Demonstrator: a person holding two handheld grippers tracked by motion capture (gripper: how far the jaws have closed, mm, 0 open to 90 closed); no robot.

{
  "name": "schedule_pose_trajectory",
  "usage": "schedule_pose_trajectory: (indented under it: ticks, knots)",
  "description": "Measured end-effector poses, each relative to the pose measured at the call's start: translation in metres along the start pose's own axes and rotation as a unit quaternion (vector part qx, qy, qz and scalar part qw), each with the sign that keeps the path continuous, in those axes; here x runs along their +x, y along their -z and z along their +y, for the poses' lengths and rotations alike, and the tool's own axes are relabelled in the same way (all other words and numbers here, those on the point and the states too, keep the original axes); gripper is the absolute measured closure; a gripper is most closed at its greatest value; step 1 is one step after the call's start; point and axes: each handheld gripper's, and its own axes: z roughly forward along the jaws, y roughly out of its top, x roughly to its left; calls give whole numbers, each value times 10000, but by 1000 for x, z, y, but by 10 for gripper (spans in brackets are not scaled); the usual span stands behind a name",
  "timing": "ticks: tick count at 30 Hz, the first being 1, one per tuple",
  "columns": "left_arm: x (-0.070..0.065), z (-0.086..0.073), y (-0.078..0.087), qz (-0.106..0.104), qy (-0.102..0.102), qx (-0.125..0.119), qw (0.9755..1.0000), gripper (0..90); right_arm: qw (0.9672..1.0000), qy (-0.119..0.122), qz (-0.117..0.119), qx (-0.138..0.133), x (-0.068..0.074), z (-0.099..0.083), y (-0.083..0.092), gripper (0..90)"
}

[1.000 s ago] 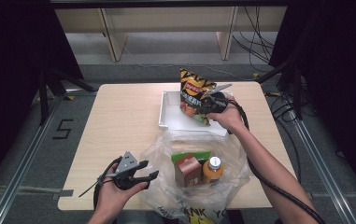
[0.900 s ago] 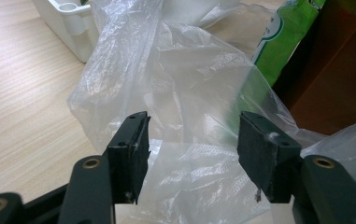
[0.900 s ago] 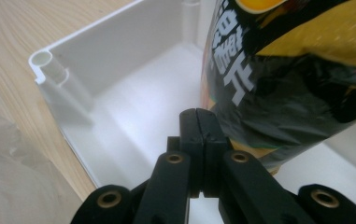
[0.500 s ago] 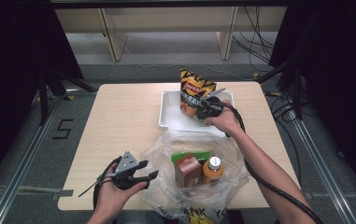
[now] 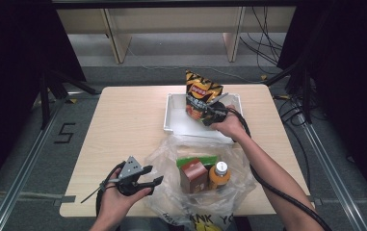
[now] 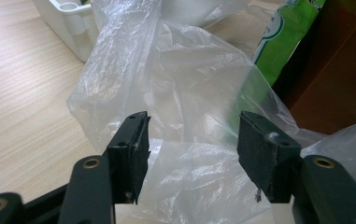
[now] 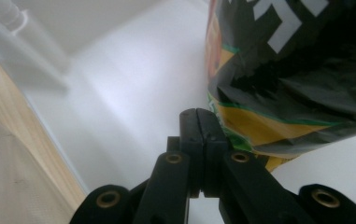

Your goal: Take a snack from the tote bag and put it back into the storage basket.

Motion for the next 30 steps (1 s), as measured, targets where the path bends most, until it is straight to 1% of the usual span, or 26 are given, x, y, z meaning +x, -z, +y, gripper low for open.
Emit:
schedule_pose_trajectory:
  ticks: [1,2,3,4,5,6,7,9,10,11,12,13,14,15,16,17,18,19,20,21,22,23,25,28,29,30]
  knots:
    - [0,0,0,0,6,1,10000,433,10000,-16,-27,6,0,0,-1,900]
    - [0,0,0,-1,-20,2,10000,433,9999,-95,0,63,0,-1,-1,900]
    - [0,0,0,11,-27,9,10000,433,10000,-78,14,36,-1,-1,-2,900]
    - [0,0,0,20,-25,13,10000,433,9999,-118,-87,73,-1,-1,-2,900]
    - [0,0,0,26,-4,18,10000,433,9995,-248,-140,125,0,-1,-1,900]
    - [0,0,0,1,14,8,10000,433,9997,-196,-97,114,-1,-1,-2,900]
    - [1,0,1,22,-42,75,10000,433,9997,-160,-161,115,-2,-1,-1,900]
    - [1,0,1,24,-41,66,10000,433,9996,-196,-185,123,-2,-1,-1,900]
    - [0,0,1,23,13,23,10000,433,9997,-132,-184,104,-3,-1,-2,900]
    - [0,0,0,17,41,10,10000,433,9998,-16,-191,7,-4,-1,-2,900]
    - [0,0,0,28,6,21,10000,433,9998,18,-189,-26,-5,-1,-2,900]
    - [0,0,0,27,-20,24,10000,433,9995,1,-325,13,-6,-1,-2,899]
    - [0,0,0,23,-1,22,10000,433,9995,-83,-319,22,-5,-1,-2,898]
    - [0,0,0,23,-31,19,10000,433,9996,-70,-271,-35,-5,-1,-3,898]
    - [0,0,0,5,-20,11,10000,433,9997,6,-231,-92,-5,-2,-4,898]
    - [0,0,0,13,27,11,10000,433,9997,12,-224,-108,-4,-2,-5,898]
    - [0,0,0,15,21,9,10000,433,9998,68,-159,-16,-4,-2,-5,899]
    - [1,0,1,22,-33,63,10000,433,9999,21,-124,-69,-2,-2,-7,900]
    - [1,0,1,21,-41,70,10000,433,9998,139,-144,-4,-2,-2,-7,900]
    - [1,0,1,20,-44,73,10000,433,9999,108,-73,26,-1,-2,-7,899]
    - [0,0,0,22,34,10,10000,433,9998,93,-156,54,-1,-3,-9,899]
    - [0,0,0,20,26,14,10000,433,9998,121,-138,93,-1,-3,-9,899]
    - [1,0,1,10,-28,7,10000,433,9998,102,-130,86,-1,-3,-10,895]
    - [1,0,1,38,-34,4,10000,433,9997,126,-201,77,-2,-3,-12,890]
    - [1,0,1,12,-34,-5,10000,433,9997,135,-164,78,-2,-3,-11,888]
    - [1,0,1,17,-30,1,10000,433,9996,176,-213,64,-1,-3,-12,887]
